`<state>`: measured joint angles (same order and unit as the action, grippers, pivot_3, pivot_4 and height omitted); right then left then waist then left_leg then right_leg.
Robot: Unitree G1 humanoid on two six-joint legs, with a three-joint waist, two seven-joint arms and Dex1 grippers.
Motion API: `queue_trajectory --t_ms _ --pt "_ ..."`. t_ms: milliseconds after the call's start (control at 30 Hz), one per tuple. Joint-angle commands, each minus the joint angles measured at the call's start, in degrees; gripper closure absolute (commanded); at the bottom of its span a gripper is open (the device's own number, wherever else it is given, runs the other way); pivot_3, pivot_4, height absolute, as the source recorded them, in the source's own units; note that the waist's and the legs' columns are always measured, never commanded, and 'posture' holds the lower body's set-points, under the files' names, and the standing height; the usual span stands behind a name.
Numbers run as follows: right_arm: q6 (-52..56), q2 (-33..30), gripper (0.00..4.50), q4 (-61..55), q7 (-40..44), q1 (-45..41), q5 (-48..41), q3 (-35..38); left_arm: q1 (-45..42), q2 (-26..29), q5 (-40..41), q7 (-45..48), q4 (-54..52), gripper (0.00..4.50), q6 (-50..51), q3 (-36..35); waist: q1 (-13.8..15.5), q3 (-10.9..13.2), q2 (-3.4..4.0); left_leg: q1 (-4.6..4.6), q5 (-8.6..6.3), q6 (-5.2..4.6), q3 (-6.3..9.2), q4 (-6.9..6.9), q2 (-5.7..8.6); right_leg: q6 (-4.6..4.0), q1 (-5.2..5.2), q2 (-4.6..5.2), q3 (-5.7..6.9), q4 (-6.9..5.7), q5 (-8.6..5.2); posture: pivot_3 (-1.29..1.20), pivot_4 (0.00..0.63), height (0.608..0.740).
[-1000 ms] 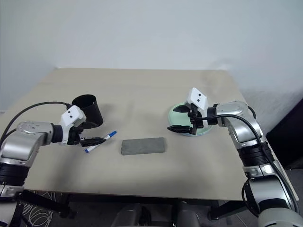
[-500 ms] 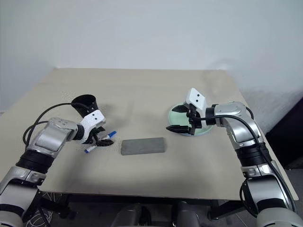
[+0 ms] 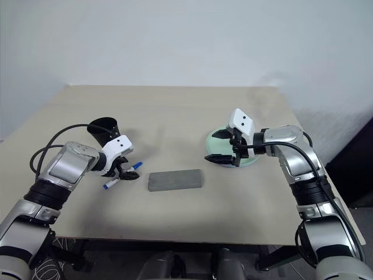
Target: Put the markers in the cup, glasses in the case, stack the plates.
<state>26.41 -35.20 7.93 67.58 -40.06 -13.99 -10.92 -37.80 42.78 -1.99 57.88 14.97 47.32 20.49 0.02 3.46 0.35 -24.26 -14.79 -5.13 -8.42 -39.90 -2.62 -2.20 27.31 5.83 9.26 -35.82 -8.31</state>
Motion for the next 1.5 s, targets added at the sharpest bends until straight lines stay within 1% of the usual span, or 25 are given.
queue_trajectory --t_ms 33,100,300,333,467,600,733,833,900,1000,1067,1100,1133,1233,1367,1500 --pt "-1.0 0.0 0.0 -0.9 -0.3 -1.9 -0.3 1.3 0.0 0.5 -1.4 -0.1 0.6 1.45 2.1 1.3 0.0 0.0 0.0 0.02 0.0 0.0 0.0 0.0 -0.01 0.0 -0.01 0.0 0.0 -0.01 0.0 0.0 0.0 0.732" --pt "-1.0 0.1 0.0 -0.8 -0.3 -1.9 -0.2 1.2 0.1 0.7 -1.4 0.0 0.2 2.1 2.4 1.4 -0.1 0.0 0.0 0.09 0.01 0.01 -0.01 0.0 -0.03 -0.01 -0.07 0.0 0.01 -0.02 0.0 0.0 0.0 0.732" --pt "-1.4 0.5 0.0 -0.5 -0.4 -2.1 -0.1 1.0 0.4 1.4 -1.3 0.3 -1.5 4.25 3.1 2.0 -0.1 0.0 0.01 0.53 0.0 0.01 0.03 0.0 -0.08 -0.01 -0.42 0.04 0.13 0.1 -0.01 0.0 0.0 0.732" --pt "-1.4 0.6 0.0 -0.4 -0.5 -2.1 -0.1 1.0 0.4 1.3 -1.0 0.4 -2.2 4.42 3.0 1.6 -0.1 0.0 0.01 0.56 0.0 0.01 0.04 0.0 -0.09 -0.01 -0.44 0.05 0.16 0.13 -0.01 0.0 0.0 0.732" --pt "-1.4 0.7 0.0 -0.5 -0.5 -2.0 0.0 1.0 -0.9 -0.2 2.1 0.3 -5.4 4.42 3.3 -1.9 -0.1 0.0 0.0 0.56 -0.01 0.0 0.04 0.01 -0.08 -0.01 -0.42 0.07 0.13 0.15 -0.01 0.0 0.0 0.732" --pt "-1.4 0.6 0.0 -0.5 -0.4 -2.2 0.0 1.0 -4.9 -2.7 6.9 -0.5 -8.8 4.42 4.6 -8.2 0.5 0.1 -0.08 0.44 -0.02 0.0 0.17 0.03 0.03 -0.01 -0.21 0.08 -0.01 0.14 -0.01 0.0 0.0 0.732" --pt "-1.4 0.6 0.0 -0.3 -0.3 -2.4 0.1 1.1 -9.5 -5.3 12.6 -1.7 -12.2 4.42 7.9 -14.8 0.4 0.0 -0.12 -0.02 0.0 0.0 0.19 -0.04 0.1 0.0 0.06 0.02 -0.25 0.11 0.0 0.0 0.0 0.732" --pt "-1.5 0.7 0.0 -0.2 -0.3 -2.6 0.2 1.2 -12.0 -6.9 15.1 -4.2 -12.4 4.42 6.3 -19.3 0.2 0.0 -0.12 -0.08 0.17 0.29 0.18 -0.08 0.19 0.08 0.09 -0.02 -0.26 0.06 0.05 0.0 0.0 0.732" --pt "-1.5 0.8 0.0 -0.1 -0.3 -2.7 0.3 1.1 -13.1 -7.3 14.5 -7.2 -8.9 4.42 1.8 -21.6 -0.1 0.0 -0.12 -0.07 0.17 0.28 0.16 -0.08 0.21 0.09 0.09 -0.08 -0.24 0.04 0.06 0.0 0.0 0.732" --pt "-1.6 1.0 0.0 -0.1 -0.4 -2.7 0.3 1.0 -13.4 -7.3 11.2 -13.3 -0.9 4.42 -9.9 -23.5 -0.2 0.0 -0.12 0.07 0.18 0.29 0.1 -0.08 0.2 0.11 0.01 -0.12 -0.25 -0.01 0.07 0.0 0.0 0.732" --pt "-1.6 1.1 0.0 -0.1 -0.4 -2.6 0.3 1.0 -13.5 -7.8 10.6 -17.1 3.8 4.42 -15.5 -25.3 -0.1 0.1 -0.13 0.24 0.13 0.22 0.08 -0.06 0.15 0.11 -0.14 -0.14 -0.24 -0.02 0.07 0.0 0.0 0.732" --pt "-1.6 1.1 0.0 -0.1 -0.4 -2.6 0.3 1.0 -13.7 -8.1 10.8 -18.1 5.4 4.42 -17.1 -26.0 -0.1 0.1 -0.14 0.31 0.01 0.01 0.09 -0.05 0.14 0.11 -0.19 -0.14 -0.23 -0.01 0.07 0.0 0.0 0.732" --pt "-1.6 1.1 0.0 -0.1 -0.4 -2.6 0.3 1.0 -13.9 -8.2 11.1 -18.5 6.5 4.42 -18.0 -26.4 -0.1 0.1 -0.15 0.33 0.0 -0.02 0.09 -0.05 0.13 0.11 -0.23 -0.13 -0.22 -0.01 0.07 0.0 0.0 0.732" --pt "-1.6 1.2 0.0 -0.1 -0.3 -2.7 0.3 1.0 -13.5 -7.5 8.0 -23.5 11.2 4.42 -26.6 -26.7 0.1 0.1 -0.17 0.38 -0.01 -0.06 0.08 -0.06 0.17 0.1 -0.31 -0.07 -0.23 0.04 0.07 0.0 0.0 0.732" --pt "-1.6 1.3 0.0 -0.2 -0.2 -2.6 0.3 0.9 -12.9 -8.1 7.5 -28.0 17.6 4.42 -33.9 -28.4 0.2 0.0 -0.19 0.39 -0.03 -0.09 -0.01 -0.06 0.21 0.11 -0.32 0.0 -0.28 0.1 0.07 0.0 0.0 0.732" --pt "-1.5 1.3 0.0 -0.1 -0.2 -2.8 0.3 0.9 -12.1 -8.5 7.3 -30.3 22.1 4.42 -38.6 -28.7 0.2 0.0 -0.2 0.39 -0.04 -0.09 -0.08 -0.06 0.21 0.13 -0.27 0.01 -0.32 0.07 0.09 0.0 0.0 0.732"
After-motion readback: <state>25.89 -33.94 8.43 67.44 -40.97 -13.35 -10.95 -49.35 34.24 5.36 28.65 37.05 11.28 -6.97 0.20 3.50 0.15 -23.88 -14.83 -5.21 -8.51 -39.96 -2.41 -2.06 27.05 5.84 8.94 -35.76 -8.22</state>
